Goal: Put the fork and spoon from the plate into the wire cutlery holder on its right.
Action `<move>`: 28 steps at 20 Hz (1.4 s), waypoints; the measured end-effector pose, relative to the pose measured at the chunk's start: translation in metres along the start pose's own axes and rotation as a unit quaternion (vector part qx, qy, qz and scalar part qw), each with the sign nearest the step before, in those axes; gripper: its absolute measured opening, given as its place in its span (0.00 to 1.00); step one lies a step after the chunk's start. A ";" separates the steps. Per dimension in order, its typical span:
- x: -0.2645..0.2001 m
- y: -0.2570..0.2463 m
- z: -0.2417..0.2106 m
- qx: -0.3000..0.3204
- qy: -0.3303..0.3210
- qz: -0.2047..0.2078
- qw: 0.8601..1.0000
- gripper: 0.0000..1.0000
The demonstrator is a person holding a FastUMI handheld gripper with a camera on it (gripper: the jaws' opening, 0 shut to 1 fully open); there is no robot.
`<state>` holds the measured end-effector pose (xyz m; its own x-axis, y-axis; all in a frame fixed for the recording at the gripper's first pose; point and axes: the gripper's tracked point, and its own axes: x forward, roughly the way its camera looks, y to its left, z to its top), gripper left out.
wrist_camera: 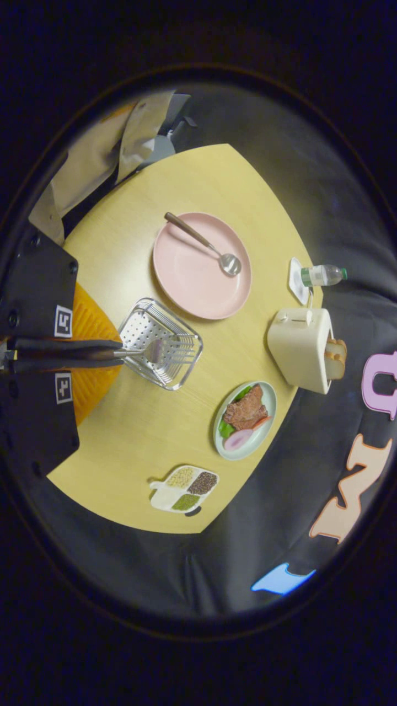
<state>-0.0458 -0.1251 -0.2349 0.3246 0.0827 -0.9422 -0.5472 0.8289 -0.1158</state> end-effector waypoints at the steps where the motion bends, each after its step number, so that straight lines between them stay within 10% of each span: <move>1: 0.001 0.000 -0.004 -0.003 0.010 0.003 1.000 0.09; 7: 0.014 0.004 -0.001 -0.013 0.042 0.014 0.999 0.09; 24: -0.004 0.034 0.082 0.107 -0.151 -0.045 0.982 1.00; 28: -0.008 0.059 0.098 0.146 -0.204 -0.056 0.966 1.00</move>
<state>-0.0053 -0.0229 -0.2038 0.6794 0.1455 -0.7192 -0.2687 0.9614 -0.0594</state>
